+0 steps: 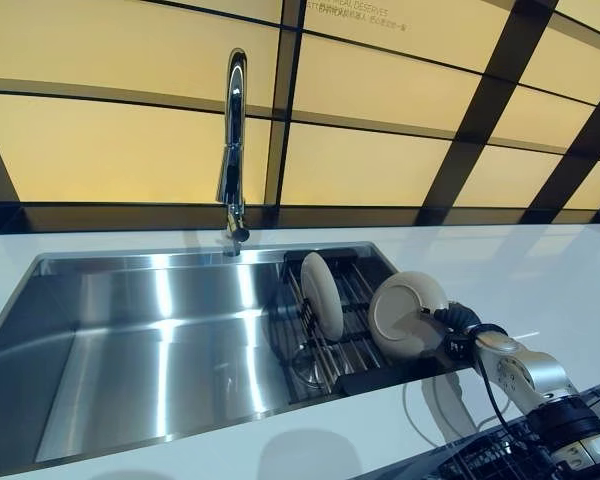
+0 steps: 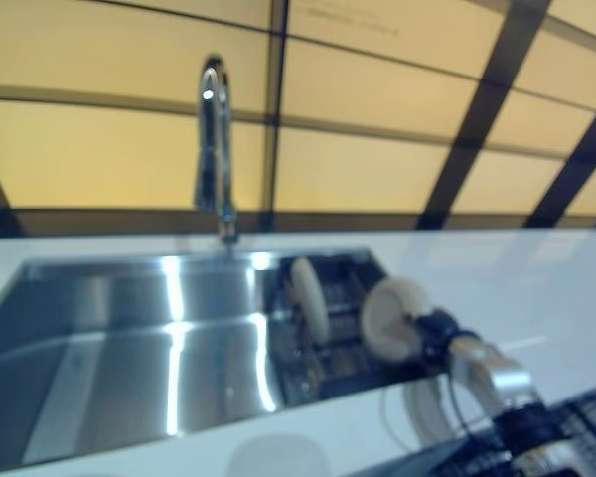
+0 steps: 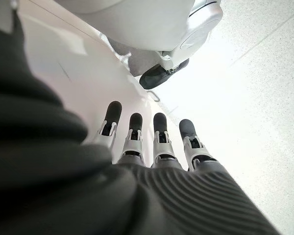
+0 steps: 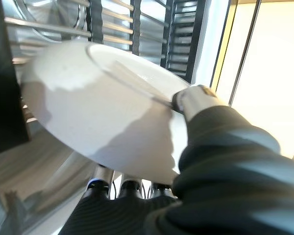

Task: Take plates into dishwasher

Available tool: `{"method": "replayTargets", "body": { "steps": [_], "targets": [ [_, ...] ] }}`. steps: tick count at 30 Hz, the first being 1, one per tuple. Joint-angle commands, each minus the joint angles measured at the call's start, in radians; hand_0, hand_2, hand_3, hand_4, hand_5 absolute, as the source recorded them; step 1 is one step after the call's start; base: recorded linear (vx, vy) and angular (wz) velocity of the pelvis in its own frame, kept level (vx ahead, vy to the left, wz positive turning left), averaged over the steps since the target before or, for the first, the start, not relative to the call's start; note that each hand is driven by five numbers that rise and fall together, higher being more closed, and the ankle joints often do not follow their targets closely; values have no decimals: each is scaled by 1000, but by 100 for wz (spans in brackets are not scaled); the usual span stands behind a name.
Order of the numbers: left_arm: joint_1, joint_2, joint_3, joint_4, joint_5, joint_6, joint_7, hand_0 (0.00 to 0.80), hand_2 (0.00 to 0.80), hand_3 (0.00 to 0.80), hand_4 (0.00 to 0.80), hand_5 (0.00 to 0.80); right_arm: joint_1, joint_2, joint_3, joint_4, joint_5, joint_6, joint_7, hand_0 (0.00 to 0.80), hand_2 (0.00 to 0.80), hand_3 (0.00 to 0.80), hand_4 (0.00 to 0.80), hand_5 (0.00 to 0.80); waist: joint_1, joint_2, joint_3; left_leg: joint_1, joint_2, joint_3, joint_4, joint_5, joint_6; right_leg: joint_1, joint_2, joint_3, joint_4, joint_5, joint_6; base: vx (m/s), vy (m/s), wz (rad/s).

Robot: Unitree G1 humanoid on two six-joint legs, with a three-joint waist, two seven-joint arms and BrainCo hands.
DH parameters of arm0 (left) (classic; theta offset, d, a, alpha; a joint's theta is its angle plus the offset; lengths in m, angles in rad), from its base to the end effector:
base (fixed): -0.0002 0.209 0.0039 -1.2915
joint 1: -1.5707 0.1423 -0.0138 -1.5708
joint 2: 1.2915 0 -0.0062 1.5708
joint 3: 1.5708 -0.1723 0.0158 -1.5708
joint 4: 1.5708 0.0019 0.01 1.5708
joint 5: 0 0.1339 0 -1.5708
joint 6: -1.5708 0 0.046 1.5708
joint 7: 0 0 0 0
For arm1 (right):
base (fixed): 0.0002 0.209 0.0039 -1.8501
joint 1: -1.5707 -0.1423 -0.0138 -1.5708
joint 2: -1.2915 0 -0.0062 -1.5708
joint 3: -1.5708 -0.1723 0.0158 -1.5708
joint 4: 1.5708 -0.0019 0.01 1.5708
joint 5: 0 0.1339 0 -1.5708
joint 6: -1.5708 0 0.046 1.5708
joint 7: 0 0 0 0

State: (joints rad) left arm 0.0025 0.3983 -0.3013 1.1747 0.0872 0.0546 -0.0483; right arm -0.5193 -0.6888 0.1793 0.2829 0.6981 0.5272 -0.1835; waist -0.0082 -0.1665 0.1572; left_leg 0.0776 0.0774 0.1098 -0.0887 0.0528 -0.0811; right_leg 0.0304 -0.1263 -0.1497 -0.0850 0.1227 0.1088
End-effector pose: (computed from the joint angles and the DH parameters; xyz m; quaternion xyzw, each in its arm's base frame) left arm 0.0740 0.2611 -0.0867 0.2652 0.5893 -0.0495 0.7616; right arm 0.2782 -0.2361 0.1333 -0.0420 0.1743 -0.0485 0.9826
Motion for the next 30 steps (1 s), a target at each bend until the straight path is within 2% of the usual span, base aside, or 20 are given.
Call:
{"method": "replayTargets", "body": {
  "steps": [1, 10, 22, 30],
  "targets": [
    [-109, 11, -44, -33, 34, -29, 7, 0, 0, 0, 0, 0, -126, -16, 34, 15, -14, -32, 1, 800, 800, 800, 800, 800, 16, 31, 7, 10, -55, 47, 32, -107, 94, -12, 27, 23, 79, -60, 42, 0, 0, 0],
    [-108, 11, -39, -30, 39, -37, 9, 0, 0, 0, 0, 0, -126, -22, 30, 4, -25, -63, 26, 800, 800, 800, 800, 800, 17, 29, 11, 9, -53, 46, 32, -107, 94, -12, 27, 20, 79, -59, 42, 0, 0, 0],
    [-103, 11, -34, -25, 43, -41, 9, 0, 0, 0, 0, 0, -133, -58, -3, -82, -16, -169, 11, 800, 800, 800, 800, 800, 10, 23, 10, 12, -51, 45, 26, -106, 92, -13, 30, 24, 74, -54, 44, 0, 0, 0],
    [-99, 13, -30, -12, 42, -51, 14, 0, 0, 0, 0, 0, -140, -86, -48, -186, 4, -249, -50, 800, 800, 800, 800, 800, 3, 22, 13, 11, -50, 43, 25, -107, 92, -18, 33, 31, 75, -53, 44, 0, 0, 0]
  ]
}}
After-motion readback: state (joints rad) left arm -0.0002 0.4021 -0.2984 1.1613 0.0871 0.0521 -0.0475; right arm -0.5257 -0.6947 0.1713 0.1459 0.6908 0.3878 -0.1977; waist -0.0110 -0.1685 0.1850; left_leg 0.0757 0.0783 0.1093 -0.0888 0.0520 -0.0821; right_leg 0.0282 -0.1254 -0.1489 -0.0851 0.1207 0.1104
